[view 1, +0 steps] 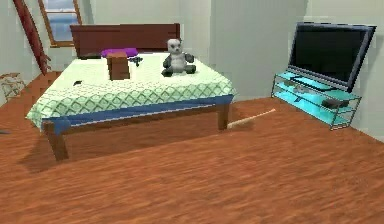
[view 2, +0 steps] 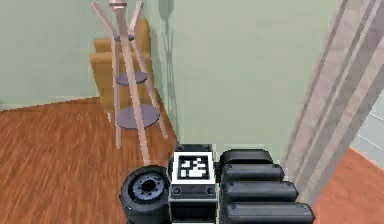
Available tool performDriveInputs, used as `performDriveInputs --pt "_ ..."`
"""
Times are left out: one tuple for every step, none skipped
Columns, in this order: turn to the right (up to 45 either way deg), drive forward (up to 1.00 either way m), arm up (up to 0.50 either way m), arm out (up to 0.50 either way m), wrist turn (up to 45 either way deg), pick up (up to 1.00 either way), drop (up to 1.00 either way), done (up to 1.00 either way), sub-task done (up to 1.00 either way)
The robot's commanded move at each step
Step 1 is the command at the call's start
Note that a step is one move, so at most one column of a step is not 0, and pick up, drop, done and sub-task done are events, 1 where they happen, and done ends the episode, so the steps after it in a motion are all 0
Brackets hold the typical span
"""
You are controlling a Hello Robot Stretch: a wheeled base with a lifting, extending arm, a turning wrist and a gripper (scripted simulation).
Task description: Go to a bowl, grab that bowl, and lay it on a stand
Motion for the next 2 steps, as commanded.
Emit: performDriveInputs --pt "27.0 0.0 0.0 0.0 0.0 0.0 0.0 0.0 0.0" --pt "0.0 1.0 0.0 0.0 0.0 0.0 0.0 0.0 0.0"
